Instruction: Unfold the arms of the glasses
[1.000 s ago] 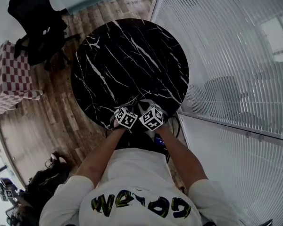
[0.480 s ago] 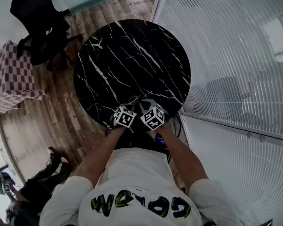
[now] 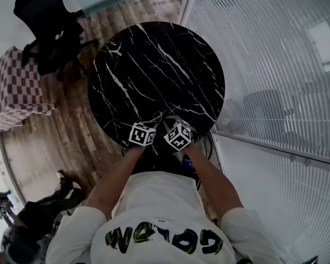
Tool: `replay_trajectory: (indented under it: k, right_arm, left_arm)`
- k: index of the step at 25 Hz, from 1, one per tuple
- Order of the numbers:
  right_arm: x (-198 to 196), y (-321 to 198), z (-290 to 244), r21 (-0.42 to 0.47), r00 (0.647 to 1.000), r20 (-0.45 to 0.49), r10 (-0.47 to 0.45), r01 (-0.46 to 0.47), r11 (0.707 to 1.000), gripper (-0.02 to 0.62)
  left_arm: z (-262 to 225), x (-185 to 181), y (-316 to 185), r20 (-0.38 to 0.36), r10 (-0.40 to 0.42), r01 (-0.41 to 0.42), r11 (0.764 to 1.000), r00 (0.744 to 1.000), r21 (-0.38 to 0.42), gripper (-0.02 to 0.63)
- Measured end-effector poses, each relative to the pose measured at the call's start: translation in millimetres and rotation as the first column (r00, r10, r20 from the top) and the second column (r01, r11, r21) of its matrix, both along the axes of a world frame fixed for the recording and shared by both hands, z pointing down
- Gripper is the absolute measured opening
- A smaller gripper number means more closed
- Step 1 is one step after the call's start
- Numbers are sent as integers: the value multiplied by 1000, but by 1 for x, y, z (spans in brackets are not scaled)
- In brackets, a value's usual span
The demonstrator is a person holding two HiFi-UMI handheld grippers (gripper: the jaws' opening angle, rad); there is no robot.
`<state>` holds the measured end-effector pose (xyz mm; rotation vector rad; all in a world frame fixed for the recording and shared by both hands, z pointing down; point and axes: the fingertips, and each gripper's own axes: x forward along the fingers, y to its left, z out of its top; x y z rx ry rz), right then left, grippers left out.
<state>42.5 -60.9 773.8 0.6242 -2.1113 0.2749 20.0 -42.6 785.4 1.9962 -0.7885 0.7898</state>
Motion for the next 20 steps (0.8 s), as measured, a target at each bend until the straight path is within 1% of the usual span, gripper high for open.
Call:
replay_trajectory:
  k: [2, 4, 7, 8, 9, 10, 12, 16, 20]
  right_arm:
    - [-3, 6, 7, 4, 996, -48, -75, 75, 997, 2]
    - [-6, 13, 14, 22, 977, -117, -180, 183, 983, 2]
    - [-13, 20, 23, 61, 920, -221, -324, 345, 937, 6]
    - [-16, 21, 25, 74, 897, -254, -363, 392, 917, 42]
    - [-19, 22, 28, 85, 873, -286, -396, 435, 896, 58]
    - [-21, 22, 32, 92, 849, -316, -424, 473, 876, 57]
    - [-23, 22, 40, 89, 809, -359, -465, 526, 846, 58]
    - [-24, 21, 48, 82, 766, -407, -498, 573, 815, 67]
    - [-25, 25, 57, 91, 693, -482, -536, 649, 756, 84]
  left_arm:
    - [2, -2, 1, -15, -7, 7, 1000, 1000, -14, 8]
    - [4, -5, 2, -28, -12, 11, 1000, 1000, -24, 8]
    - [5, -6, 4, -48, -14, 12, 999, 999, -37, 8]
    - [5, -6, 4, -55, -15, 12, 999, 998, -40, 8]
    - [5, -6, 5, -62, -17, 14, 999, 998, -42, 8]
    - [5, -6, 5, -68, -21, 18, 999, 997, -45, 8]
    - [6, -8, 4, -72, -31, 27, 998, 997, -53, 8]
    - [6, -11, 1, -80, -45, 40, 997, 996, -62, 8]
    - [2, -14, 3, -104, -71, 63, 995, 992, -75, 8]
